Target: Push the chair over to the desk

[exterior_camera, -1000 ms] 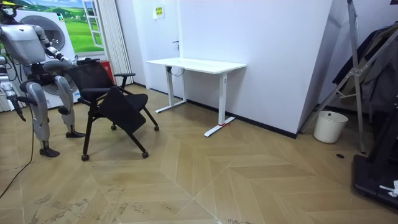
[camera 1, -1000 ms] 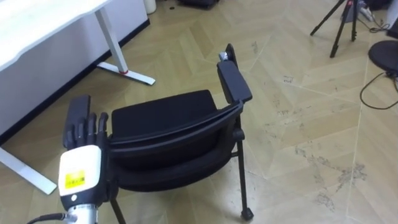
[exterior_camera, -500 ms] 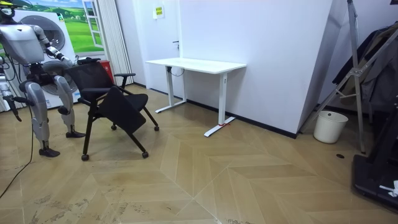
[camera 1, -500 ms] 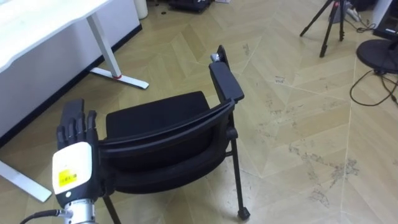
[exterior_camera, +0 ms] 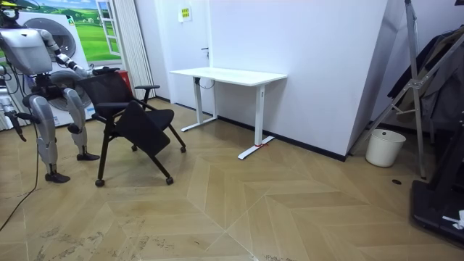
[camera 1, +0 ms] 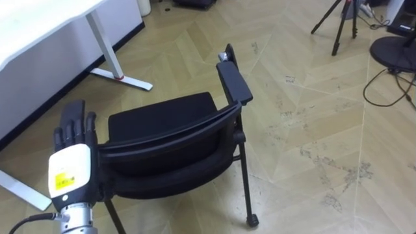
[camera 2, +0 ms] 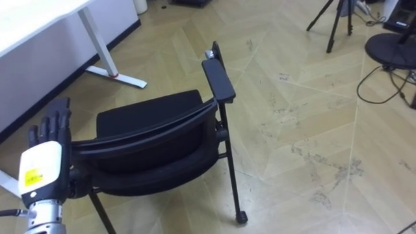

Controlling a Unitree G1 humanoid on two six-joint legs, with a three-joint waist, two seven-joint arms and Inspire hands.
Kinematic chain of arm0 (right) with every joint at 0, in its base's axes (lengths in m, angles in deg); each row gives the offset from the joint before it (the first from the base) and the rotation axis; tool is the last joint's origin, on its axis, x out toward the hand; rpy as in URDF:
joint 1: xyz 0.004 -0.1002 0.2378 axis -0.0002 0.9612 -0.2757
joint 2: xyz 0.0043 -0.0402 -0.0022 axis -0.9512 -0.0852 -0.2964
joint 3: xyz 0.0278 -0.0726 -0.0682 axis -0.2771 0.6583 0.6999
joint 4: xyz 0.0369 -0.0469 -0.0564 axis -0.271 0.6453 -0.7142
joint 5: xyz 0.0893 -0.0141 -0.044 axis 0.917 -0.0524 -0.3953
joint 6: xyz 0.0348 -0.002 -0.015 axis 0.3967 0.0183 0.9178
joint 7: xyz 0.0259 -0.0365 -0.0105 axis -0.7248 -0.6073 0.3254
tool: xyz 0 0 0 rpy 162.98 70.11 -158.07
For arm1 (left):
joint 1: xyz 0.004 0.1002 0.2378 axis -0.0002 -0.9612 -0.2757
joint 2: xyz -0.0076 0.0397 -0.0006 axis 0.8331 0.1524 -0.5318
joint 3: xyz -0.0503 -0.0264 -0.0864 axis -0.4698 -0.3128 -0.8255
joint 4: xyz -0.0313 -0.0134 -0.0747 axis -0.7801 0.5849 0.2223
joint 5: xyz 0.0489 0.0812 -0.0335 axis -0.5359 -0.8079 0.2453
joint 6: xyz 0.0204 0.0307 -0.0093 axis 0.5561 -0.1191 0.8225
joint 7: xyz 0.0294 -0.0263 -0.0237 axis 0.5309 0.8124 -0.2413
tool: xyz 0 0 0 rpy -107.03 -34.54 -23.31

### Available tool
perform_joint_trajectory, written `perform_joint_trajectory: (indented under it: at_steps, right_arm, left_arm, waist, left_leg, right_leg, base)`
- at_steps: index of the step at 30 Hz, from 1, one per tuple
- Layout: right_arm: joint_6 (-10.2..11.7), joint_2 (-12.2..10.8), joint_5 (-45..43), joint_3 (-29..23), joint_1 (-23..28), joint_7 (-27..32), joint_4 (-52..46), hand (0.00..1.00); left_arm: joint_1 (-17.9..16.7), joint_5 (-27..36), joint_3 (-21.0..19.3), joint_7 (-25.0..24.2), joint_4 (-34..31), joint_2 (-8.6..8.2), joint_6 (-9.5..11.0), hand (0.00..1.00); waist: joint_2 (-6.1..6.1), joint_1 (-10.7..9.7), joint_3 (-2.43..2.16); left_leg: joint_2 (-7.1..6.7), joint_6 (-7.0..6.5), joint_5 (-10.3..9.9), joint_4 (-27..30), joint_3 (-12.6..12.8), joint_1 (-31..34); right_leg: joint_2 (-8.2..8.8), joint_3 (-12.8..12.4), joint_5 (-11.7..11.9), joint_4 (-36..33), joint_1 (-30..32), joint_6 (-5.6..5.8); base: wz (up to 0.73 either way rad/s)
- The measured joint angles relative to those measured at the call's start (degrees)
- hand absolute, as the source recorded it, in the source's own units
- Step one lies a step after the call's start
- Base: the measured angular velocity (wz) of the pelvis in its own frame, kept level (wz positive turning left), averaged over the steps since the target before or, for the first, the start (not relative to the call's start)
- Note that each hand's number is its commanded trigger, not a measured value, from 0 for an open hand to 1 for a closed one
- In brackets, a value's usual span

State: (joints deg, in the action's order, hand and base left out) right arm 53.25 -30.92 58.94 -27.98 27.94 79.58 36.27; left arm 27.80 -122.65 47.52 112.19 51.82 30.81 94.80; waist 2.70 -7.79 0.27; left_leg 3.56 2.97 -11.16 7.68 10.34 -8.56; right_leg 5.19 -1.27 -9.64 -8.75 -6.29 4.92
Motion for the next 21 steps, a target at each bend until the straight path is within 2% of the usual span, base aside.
perform_joint_trajectory:
  at_steps: [4,10,16,21]
  right_arm:
    - [0.01,0.32,0.01,-0.06,-0.01,-0.13,-0.14,0.00]
    - [-0.06,0.58,0.24,-0.18,-1.03,-0.41,0.62,0.00]
    - [-0.08,0.60,0.22,-0.18,-1.02,-0.86,0.55,0.00]
    - [-0.40,0.75,0.20,-0.18,-1.03,-0.85,0.44,0.00]
  left_arm:
    - [0.02,-0.06,0.48,-0.02,0.01,0.03,-0.69,0.00]
    - [0.01,-0.34,1.25,-0.12,0.01,0.03,-2.89,0.00]
    - [-0.04,-2.35,2.26,-0.46,-0.03,0.03,-6.44,0.00]
    - [-0.13,-3.48,2.51,-1.29,-0.21,0.03,-7.74,0.00]
  waist:
    - [0.52,-0.05,0.11]
    - [1.21,-0.63,0.23]
    - [1.45,-1.25,0.10]
    - [1.64,-1.29,-0.03]
  left_leg:
    - [0.00,0.00,0.00,-0.17,0.17,0.09]
    - [0.00,0.00,0.00,-0.23,0.17,0.22]
    - [0.00,0.00,0.00,-0.22,0.19,0.23]
    - [0.00,-0.01,0.00,-0.21,0.22,0.18]
  right_leg:
    - [-0.02,-0.07,0.00,-0.03,0.26,-0.01]
    - [-0.02,-0.03,0.00,0.05,0.35,0.00]
    - [-0.02,-0.02,0.00,0.03,0.33,0.00]
    - [-0.02,-0.04,0.00,0.02,0.33,0.00]
  base:
    - [0.00]
    - [0.00]
    - [0.00]
    - [0.00]
